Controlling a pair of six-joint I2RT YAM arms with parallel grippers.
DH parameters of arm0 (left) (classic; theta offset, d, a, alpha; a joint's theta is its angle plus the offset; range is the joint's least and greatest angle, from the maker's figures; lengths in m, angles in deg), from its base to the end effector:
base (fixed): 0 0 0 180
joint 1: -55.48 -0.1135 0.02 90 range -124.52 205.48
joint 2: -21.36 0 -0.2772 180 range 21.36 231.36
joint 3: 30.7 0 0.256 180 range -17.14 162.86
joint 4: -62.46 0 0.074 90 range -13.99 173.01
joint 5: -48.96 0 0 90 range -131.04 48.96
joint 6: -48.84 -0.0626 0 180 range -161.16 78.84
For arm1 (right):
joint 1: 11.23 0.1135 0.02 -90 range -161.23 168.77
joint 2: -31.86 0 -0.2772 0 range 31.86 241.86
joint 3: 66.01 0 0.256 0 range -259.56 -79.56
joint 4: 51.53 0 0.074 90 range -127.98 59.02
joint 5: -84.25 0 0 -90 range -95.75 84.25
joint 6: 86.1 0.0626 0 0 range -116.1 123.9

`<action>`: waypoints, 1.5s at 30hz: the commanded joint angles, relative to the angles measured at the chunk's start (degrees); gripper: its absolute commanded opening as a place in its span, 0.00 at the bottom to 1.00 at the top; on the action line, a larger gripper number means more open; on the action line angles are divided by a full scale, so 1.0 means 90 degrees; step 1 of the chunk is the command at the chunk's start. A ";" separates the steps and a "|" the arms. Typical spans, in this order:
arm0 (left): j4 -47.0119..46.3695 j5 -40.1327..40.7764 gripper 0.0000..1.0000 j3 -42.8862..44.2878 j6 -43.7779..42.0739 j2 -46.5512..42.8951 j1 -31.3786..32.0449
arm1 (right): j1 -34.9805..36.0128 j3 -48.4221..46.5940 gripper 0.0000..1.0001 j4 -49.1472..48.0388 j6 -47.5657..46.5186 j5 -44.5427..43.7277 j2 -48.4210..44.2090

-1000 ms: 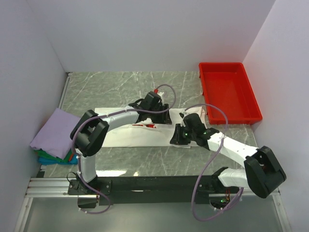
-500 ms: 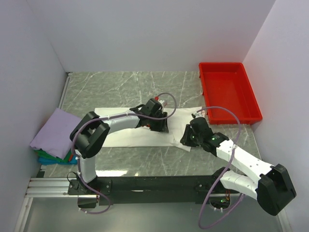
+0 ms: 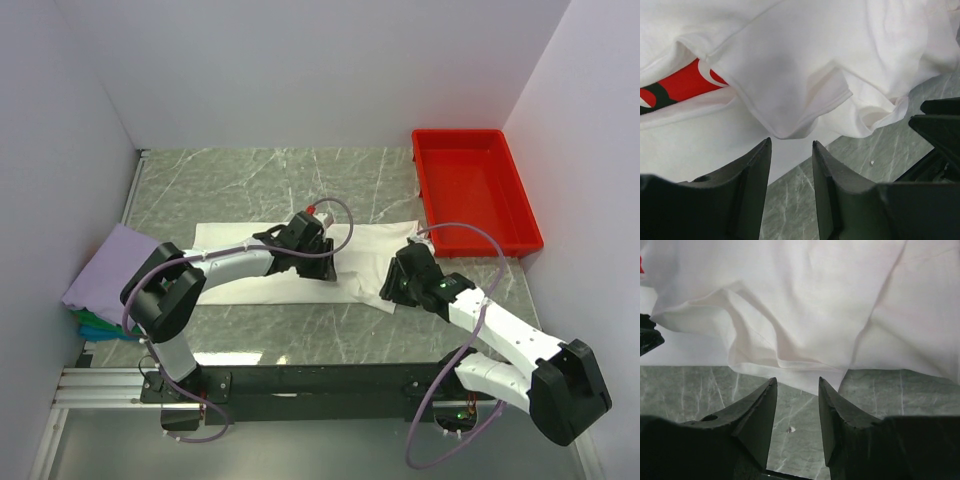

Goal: Fold and stack the t-shirts
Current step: Fold the tshirt

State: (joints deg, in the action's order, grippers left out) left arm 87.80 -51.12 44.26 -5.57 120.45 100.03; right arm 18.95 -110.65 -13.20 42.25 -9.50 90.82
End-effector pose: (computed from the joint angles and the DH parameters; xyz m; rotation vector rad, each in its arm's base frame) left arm 0.2671 -0.2783 0.1795 0.2871 2.5824 -0.7925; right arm 0.1818 0.1010 0.1792 0.2087 2.5278 0.4140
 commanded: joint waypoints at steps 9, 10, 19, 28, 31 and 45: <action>-0.0177 0.0358 0.44 0.0198 -0.0136 -0.0472 0.0020 | -0.0334 0.0436 0.46 -0.0018 0.0817 -0.0190 -0.0389; -0.0158 0.0388 0.45 0.0334 -0.0166 -0.0463 0.0030 | -0.0364 0.0505 0.46 -0.0038 0.0846 -0.0160 -0.0408; 0.0350 0.1003 0.51 0.1340 -0.0654 0.0190 0.0410 | -0.0804 0.0847 0.46 -0.0331 0.0856 0.0260 -0.0447; 0.0653 0.1101 0.55 0.1839 -0.1035 0.0796 0.0704 | -0.0970 0.0857 0.46 -0.0331 0.0837 0.0338 -0.0584; 0.0643 0.1285 0.58 0.1927 -0.1064 0.0962 0.0762 | -0.0979 0.0838 0.46 -0.0380 0.0808 0.0348 -0.0545; 0.0477 0.1384 0.50 0.1996 -0.1064 0.1305 0.0831 | -0.0989 0.0896 0.44 -0.0741 0.0778 0.0368 -0.0145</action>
State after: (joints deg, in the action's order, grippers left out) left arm 93.90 -40.00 60.90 -14.53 132.62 107.16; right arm 10.53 -102.78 -17.42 49.44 -6.09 88.57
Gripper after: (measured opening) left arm 0.527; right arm 0.448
